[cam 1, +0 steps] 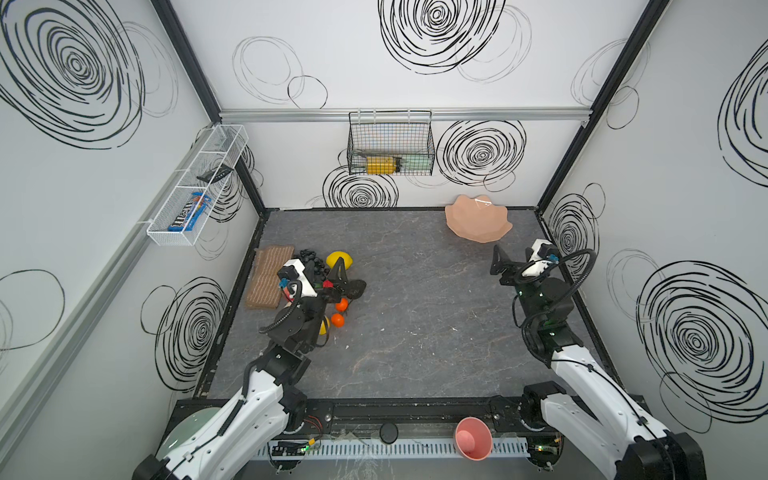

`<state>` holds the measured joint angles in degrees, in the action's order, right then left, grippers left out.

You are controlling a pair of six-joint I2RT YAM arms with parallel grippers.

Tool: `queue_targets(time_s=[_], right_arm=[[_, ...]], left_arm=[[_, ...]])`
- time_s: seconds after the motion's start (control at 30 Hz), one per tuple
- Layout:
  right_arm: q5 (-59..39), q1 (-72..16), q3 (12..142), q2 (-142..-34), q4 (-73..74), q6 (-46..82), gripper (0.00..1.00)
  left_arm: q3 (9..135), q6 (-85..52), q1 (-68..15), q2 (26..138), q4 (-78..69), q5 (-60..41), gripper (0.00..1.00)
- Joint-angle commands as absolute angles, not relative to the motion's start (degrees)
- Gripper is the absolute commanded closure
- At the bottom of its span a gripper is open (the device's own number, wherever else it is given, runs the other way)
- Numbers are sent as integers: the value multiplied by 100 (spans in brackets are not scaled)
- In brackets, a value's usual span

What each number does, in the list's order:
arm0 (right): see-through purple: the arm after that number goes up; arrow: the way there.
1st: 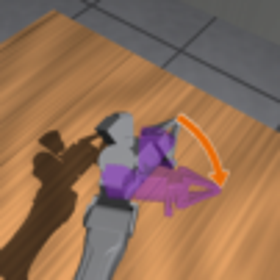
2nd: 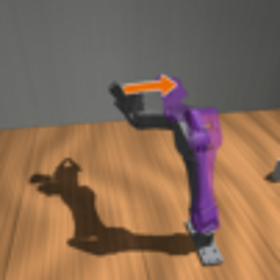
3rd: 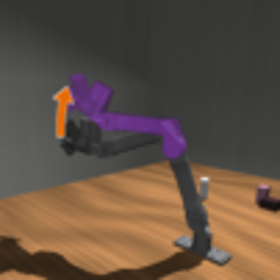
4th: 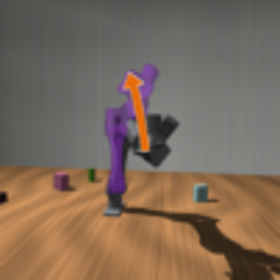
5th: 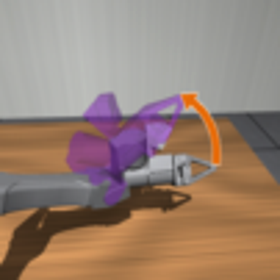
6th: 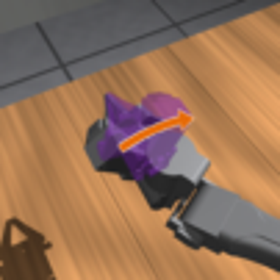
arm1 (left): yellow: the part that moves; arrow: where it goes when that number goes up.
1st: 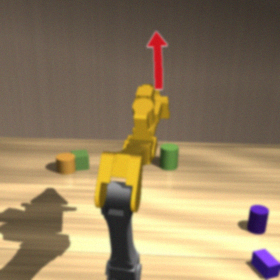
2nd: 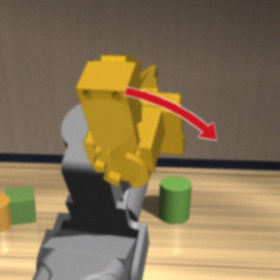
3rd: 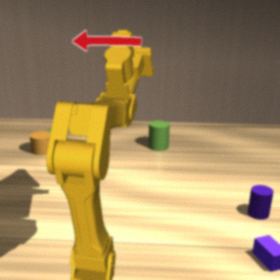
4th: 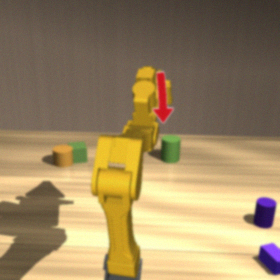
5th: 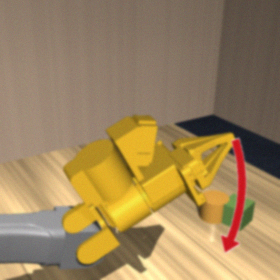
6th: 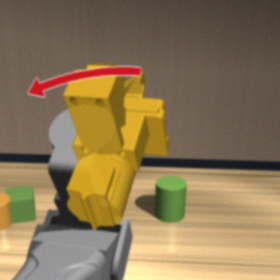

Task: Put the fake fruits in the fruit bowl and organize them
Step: 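Grasp the peach bowl rim with the right gripper while the left moves over fruit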

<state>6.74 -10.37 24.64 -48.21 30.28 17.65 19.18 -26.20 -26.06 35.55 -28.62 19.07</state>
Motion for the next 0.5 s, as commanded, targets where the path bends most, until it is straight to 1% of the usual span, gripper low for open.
queue_targets(time_s=[0.0,0.07,0.1,0.17,0.2,0.3,0.4,0.47], right_arm=[[454,-718,2443,-4745,1891,3164,3],[-162,-291,2205,-4829,2269,3336,3],[-297,-142,2106,-4936,2488,3398,3],[-296,46,2219,-5150,2319,3450,3],[-238,84,2301,-5269,2221,3417,3],[-75,155,2646,-5681,1922,3374,3],[122,275,3027,-6203,1684,3556,3],[34,430,3310,-6675,1624,3787,2]], left_arm=[[1904,-3964,-2473,3006,-1065,1884,4],[1547,-4369,-2469,2629,-1103,2051,4],[1216,-4352,-2438,2468,-1654,1782,4],[718,-4046,-2357,2339,-2627,1106,4],[666,-3963,-2326,2372,-2720,995,4],[841,-3665,-2307,2793,-2593,804,4],[824,-3526,-2309,3345,-3010,369,4],[902,-3416,-2411,3525,-3093,255,4]])
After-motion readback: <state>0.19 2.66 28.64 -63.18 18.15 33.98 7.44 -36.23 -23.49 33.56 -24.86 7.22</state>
